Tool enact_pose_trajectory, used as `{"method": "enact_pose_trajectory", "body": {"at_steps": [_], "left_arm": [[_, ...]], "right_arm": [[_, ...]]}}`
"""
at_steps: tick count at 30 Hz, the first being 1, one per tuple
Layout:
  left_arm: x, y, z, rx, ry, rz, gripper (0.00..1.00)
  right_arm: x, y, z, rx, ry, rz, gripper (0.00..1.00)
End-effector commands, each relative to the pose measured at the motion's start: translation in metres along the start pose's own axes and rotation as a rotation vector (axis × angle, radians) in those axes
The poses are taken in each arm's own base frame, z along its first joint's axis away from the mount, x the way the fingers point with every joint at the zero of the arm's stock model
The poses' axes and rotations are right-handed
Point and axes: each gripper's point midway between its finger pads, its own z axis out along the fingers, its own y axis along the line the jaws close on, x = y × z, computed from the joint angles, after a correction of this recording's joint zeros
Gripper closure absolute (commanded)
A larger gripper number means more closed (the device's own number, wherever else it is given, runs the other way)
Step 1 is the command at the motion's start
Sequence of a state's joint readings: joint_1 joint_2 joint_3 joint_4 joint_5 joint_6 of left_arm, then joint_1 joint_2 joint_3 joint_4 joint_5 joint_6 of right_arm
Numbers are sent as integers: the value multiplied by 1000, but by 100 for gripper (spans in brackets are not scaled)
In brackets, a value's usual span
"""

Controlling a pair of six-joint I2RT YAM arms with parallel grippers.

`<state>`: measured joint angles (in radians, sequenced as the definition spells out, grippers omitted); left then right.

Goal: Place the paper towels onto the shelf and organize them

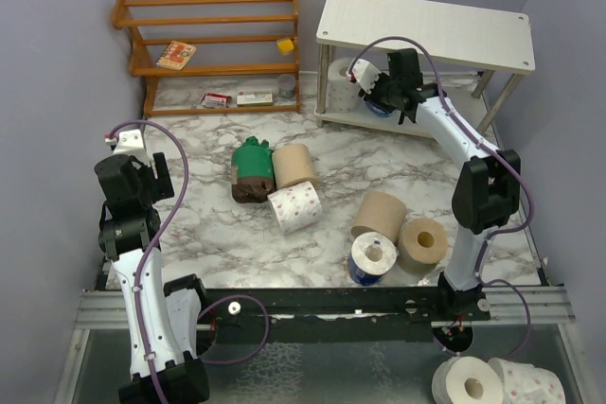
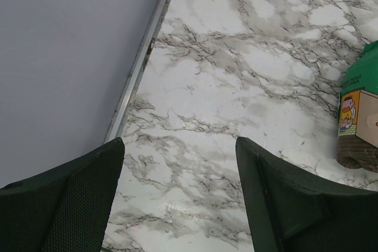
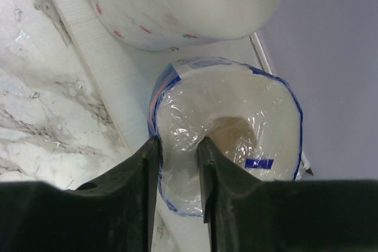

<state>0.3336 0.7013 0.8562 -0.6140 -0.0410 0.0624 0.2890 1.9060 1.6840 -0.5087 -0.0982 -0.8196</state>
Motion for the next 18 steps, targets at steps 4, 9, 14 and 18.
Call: {"method": "enact_pose_trajectory", "body": {"at_steps": [4, 9, 14, 18], "left_arm": [[-2, -1, 1, 12, -15, 5, 22], [-3, -1, 1, 12, -17, 5, 22], [-2, -1, 1, 13, -16, 5, 22], [-3, -2, 1, 13, -18, 5, 21]], "right_arm": [[-16, -29, -3, 89, -48, -30, 63], [-19, -33, -7, 102, -52, -33, 61], [-29, -35, -23, 107, -86, -26, 56], [-40, -41, -43, 132, -129, -12, 52]]}}
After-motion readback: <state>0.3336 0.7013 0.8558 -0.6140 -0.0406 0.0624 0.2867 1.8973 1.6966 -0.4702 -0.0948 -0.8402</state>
